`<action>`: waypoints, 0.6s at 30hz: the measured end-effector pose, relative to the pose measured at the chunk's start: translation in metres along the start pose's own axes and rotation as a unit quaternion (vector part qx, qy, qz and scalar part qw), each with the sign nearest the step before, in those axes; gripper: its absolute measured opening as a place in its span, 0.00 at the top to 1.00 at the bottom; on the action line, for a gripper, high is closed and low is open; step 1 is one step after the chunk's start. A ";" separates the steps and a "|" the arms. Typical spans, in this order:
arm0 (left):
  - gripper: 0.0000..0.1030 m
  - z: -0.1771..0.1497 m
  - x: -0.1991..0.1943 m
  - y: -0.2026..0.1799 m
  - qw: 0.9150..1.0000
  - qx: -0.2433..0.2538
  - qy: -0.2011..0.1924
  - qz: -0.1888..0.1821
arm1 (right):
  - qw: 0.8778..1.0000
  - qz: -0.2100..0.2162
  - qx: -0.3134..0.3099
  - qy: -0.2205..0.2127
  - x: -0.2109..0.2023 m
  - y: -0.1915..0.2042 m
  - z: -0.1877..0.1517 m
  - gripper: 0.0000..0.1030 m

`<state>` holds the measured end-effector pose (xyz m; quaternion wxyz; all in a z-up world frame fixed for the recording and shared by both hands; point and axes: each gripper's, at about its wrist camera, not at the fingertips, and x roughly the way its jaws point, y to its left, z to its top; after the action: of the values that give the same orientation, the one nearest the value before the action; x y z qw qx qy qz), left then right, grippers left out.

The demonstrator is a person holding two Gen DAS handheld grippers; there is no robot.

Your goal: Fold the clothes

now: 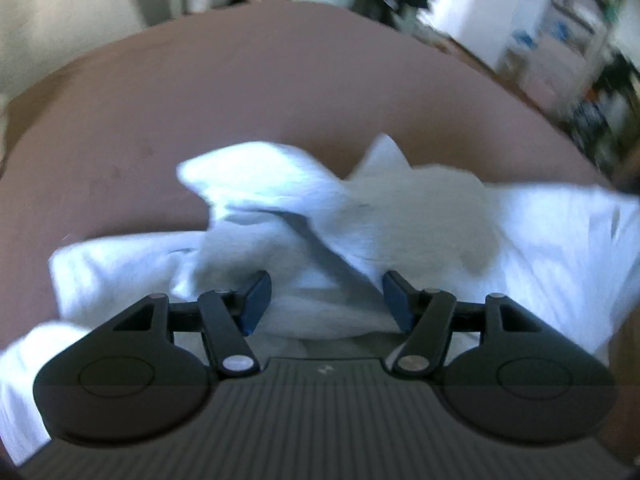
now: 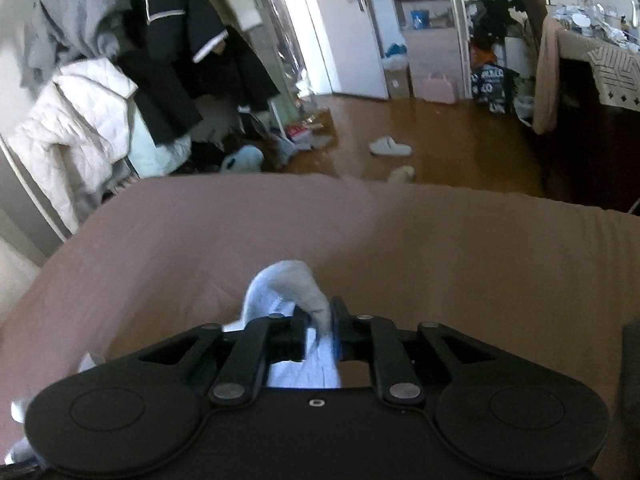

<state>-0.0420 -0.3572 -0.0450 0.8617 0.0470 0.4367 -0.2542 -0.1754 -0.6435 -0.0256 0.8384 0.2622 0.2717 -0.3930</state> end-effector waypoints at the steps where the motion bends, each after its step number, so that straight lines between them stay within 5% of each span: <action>1: 0.40 -0.004 -0.006 0.004 1.000 -0.015 -0.013 0.004 | 1.000 -0.013 -0.020 -0.001 -0.002 0.005 -0.003 0.77; 4: 0.40 -0.013 -0.011 0.011 1.000 -0.020 -0.007 0.013 | 0.998 -0.020 -0.063 -0.013 -0.011 0.019 -0.006 0.69; 9: 0.40 -0.012 -0.011 0.027 0.999 -0.027 0.003 0.022 | 0.995 0.097 -0.019 0.012 -0.010 0.022 -0.006 0.49; 18: 0.35 -0.013 -0.011 0.045 0.998 -0.046 0.004 0.033 | 0.987 0.140 -0.029 0.067 0.005 0.039 -0.019 0.40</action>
<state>-0.0354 -0.3097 -0.0506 0.8690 0.0227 0.4498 -0.2052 -0.1458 -0.6126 -0.0336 0.8722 0.2991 0.2995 -0.2450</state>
